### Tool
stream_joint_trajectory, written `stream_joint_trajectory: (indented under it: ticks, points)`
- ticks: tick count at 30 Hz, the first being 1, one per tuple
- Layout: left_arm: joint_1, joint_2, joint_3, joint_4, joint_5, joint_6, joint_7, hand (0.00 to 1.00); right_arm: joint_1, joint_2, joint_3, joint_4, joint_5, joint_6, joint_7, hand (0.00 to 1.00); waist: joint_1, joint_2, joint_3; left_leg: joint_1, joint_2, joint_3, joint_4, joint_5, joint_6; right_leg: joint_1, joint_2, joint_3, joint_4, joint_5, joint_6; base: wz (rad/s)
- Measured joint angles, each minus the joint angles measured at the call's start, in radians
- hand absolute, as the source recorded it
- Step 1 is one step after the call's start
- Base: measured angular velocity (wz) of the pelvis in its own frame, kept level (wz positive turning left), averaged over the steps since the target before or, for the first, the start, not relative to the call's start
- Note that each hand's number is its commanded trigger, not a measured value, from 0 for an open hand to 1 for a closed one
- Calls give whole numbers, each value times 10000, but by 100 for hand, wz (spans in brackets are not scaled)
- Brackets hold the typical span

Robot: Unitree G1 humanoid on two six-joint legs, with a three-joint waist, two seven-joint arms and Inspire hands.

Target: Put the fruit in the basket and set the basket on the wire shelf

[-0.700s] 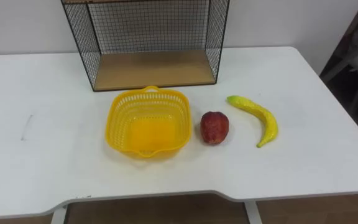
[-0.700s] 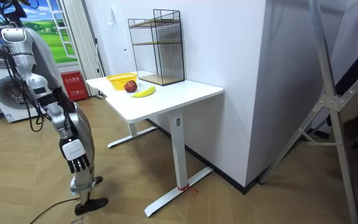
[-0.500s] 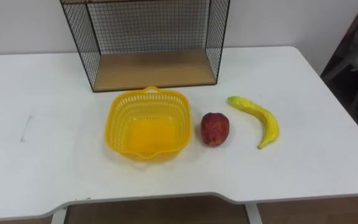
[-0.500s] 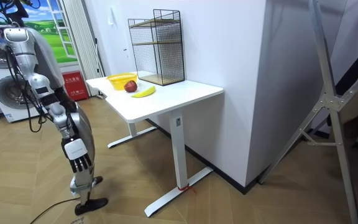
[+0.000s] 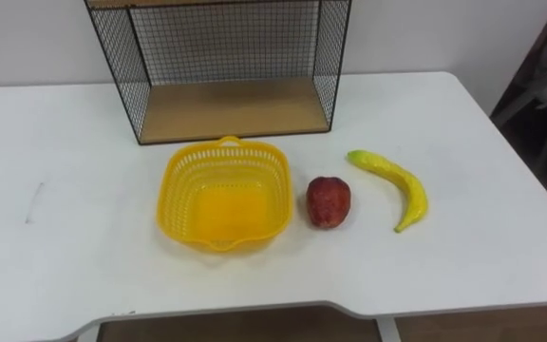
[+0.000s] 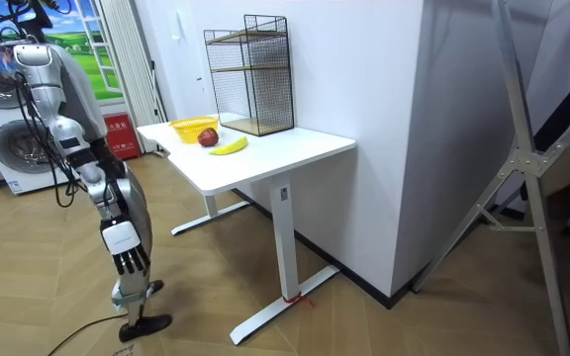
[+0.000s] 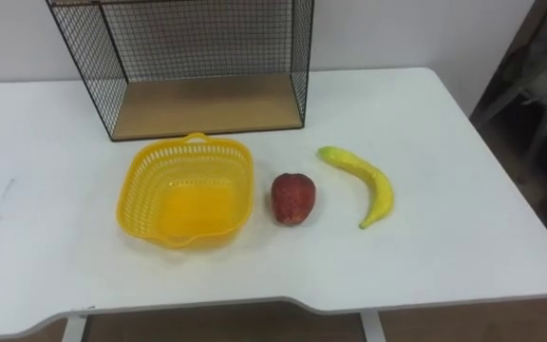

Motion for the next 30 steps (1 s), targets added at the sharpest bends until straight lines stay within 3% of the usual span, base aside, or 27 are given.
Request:
stream_joint_trajectory:
  ticks: [4,6,10,13,15,18,25,28,30]
  points:
    - [107,-21,175,-27,-349,-6,4,0,124,48,-680,-53,2286,-46,-615,0,-31,-59,-3,12,-2,22,-22,1,0,60,8,-3,7,7,2,0]
    - [245,-46,473,-84,-395,-39,19,0,101,75,-1522,-113,4640,-314,-760,0,-162,-113,2,28,0,81,-30,0,0,46,11,-4,-31,7,2,0]
    - [394,-41,942,-292,-594,-200,20,0,173,78,-2335,-667,7319,-430,-1046,0,-211,-184,4,14,-2,121,-6,0,0,46,3,-5,-59,7,3,0]
    - [752,-45,1737,-579,-918,-452,78,0,9,82,-3735,-1021,9471,-609,-1412,0,-427,-250,-10,13,-3,152,4,-1,0,69,-7,-26,-67,9,6,4]
    - [859,-18,2017,-677,-956,-568,132,0,32,62,-4192,-1412,10298,-729,-1656,0,-506,-265,-4,12,-3,150,3,-1,0,62,-8,-30,-69,9,6,0]
    - [1006,3,2319,-932,-955,-664,275,0,38,25,-5077,-2064,10906,-942,-2316,0,-621,-270,-5,2,-10,159,2,-1,0,61,1,-13,-159,19,24,0]
    - [1132,76,2333,-1080,-961,-817,946,0,-105,-225,-5514,-4566,10557,-1569,-4305,0,-768,-281,-42,-3,-14,251,-40,1,4,37,5,24,-155,67,53,-4]
    - [1126,73,2303,-1250,-954,-838,1149,0,-270,-343,-5664,-6322,9855,-1671,-5315,0,-725,-243,-75,-70,-40,273,-120,29,49,-167,-4,163,8,69,56,-9]
    - [1131,73,2280,-1269,-954,-924,1201,0,-400,-350,-5617,-7994,8544,-1709,-6081,0,-699,-223,-101,-179,-46,278,-154,45,63,-277,-7,185,95,76,66,-2]
